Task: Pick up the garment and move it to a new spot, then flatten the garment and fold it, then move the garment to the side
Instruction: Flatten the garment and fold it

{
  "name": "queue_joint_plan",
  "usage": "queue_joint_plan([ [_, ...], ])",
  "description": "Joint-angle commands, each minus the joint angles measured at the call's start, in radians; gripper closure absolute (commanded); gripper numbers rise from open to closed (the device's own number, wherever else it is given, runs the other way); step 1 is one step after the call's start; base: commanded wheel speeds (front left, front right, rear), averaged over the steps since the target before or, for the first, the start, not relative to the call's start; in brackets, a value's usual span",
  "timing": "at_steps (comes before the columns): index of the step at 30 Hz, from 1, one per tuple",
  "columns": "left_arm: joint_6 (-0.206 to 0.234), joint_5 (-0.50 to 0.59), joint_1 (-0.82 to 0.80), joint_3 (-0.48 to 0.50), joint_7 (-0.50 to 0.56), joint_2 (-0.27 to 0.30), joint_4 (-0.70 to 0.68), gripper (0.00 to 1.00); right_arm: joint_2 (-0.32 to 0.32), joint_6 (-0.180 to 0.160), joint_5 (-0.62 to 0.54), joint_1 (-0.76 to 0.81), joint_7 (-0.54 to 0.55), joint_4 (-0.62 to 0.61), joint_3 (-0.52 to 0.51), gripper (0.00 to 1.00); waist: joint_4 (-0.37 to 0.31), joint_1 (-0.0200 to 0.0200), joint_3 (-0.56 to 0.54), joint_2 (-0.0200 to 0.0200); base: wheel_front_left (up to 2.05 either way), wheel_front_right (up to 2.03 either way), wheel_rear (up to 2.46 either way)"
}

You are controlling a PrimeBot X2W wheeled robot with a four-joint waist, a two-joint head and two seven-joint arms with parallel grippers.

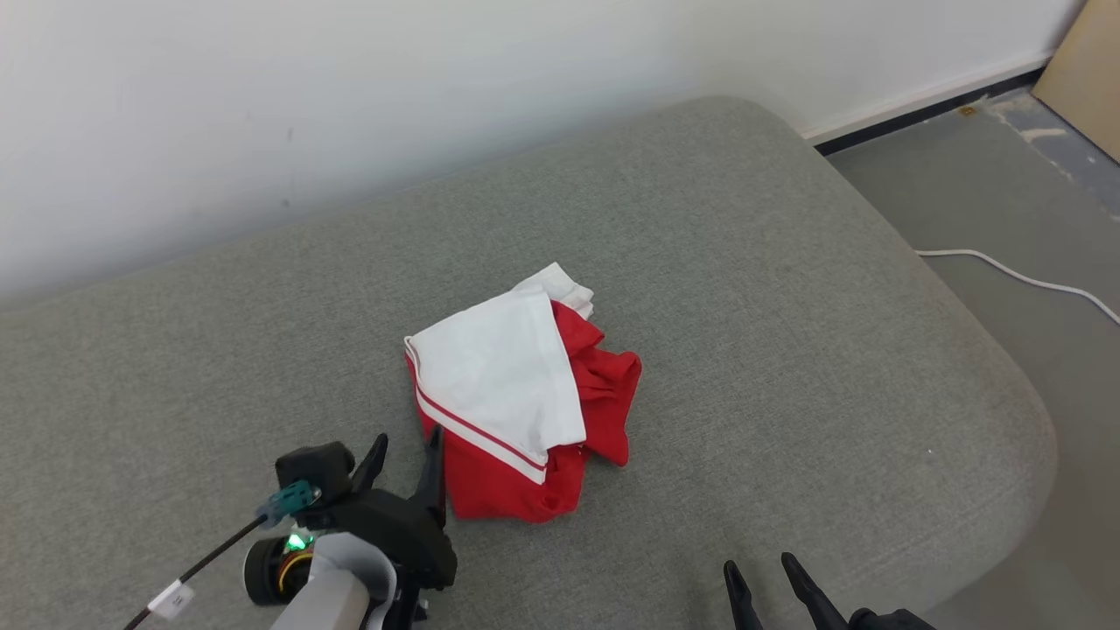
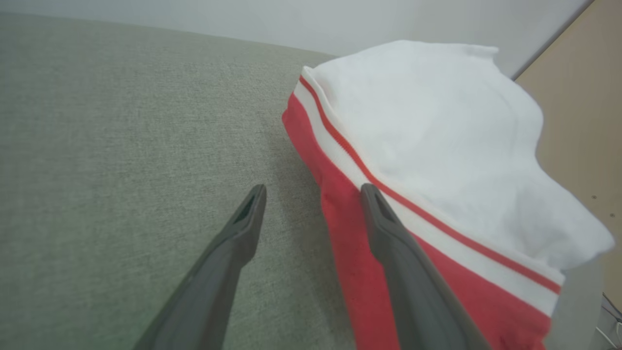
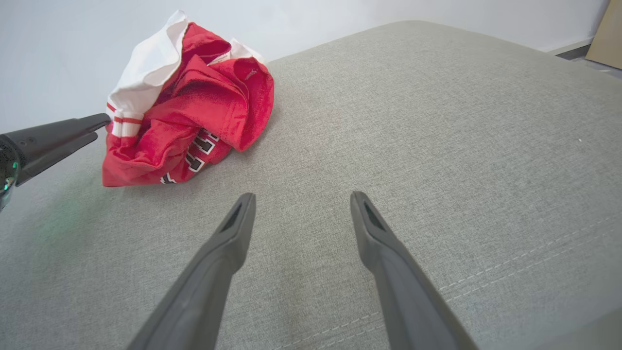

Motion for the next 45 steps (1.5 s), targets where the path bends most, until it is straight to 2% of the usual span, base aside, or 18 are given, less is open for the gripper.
queue_joint_plan([
  [1, -0.002, -0.008, 0.026, 0.012, -0.012, 0.01, 0.007, 0.0, -0.001, -0.003, -0.008, 0.002, 0.0, 0.003, 0.0, 0.0, 0.028, 0.0001, -0.016, 0.0, 0.0, 0.0, 0.0],
  [10, 0.001, 0.026, 0.11, 0.061, -0.028, 0.045, -0.082, 0.0, -0.002, -0.003, -0.024, 0.008, 0.0, 0.015, -0.008, 0.0, 0.08, 0.0001, -0.062, 0.0, 0.0, 0.0, 0.0],
  [15, 0.005, 0.066, 0.119, 0.016, -0.014, 0.044, -0.131, 0.0, -0.001, -0.003, -0.025, 0.012, 0.0, 0.021, -0.01, 0.0, 0.088, 0.0001, -0.083, 0.0, 0.0, 0.0, 0.0],
  [21, 0.015, 0.125, 0.083, -0.095, 0.125, 0.019, -0.205, 0.0, -0.001, -0.003, -0.025, 0.007, 0.0, 0.026, -0.004, 0.0, 0.079, 0.0001, -0.098, 0.0, 0.0, 0.0, 0.0],
  [26, 0.039, 0.167, 0.052, -0.188, 0.234, -0.005, -0.295, 0.0, -0.002, -0.003, -0.018, 0.003, 0.0, 0.023, -0.001, 0.0, 0.035, 0.0001, -0.089, 0.0, 0.0, 0.0, 0.0],
  [31, 0.073, 0.185, 0.045, -0.226, 0.298, -0.005, -0.313, 0.0, -0.002, -0.003, -0.013, -0.001, 0.0, 0.019, -0.005, 0.0, -0.017, 0.0001, -0.073, 0.0, 0.0, 0.0, 0.0],
  [38, 0.153, 0.234, 0.038, -0.235, 0.316, 0.038, -0.284, 0.0, -0.001, -0.003, -0.007, 0.0, 0.0, 0.011, -0.007, 0.0, -0.063, 0.0001, -0.05, 0.0, 0.0, 0.0, 0.0],
  [45, 0.169, 0.234, 0.033, -0.229, 0.302, 0.051, -0.265, 0.0, -0.001, -0.003, -0.001, 0.005, 0.0, 0.006, -0.006, 0.0, -0.059, 0.0001, -0.04, 0.0, 0.0, 0.0, 0.0],
])
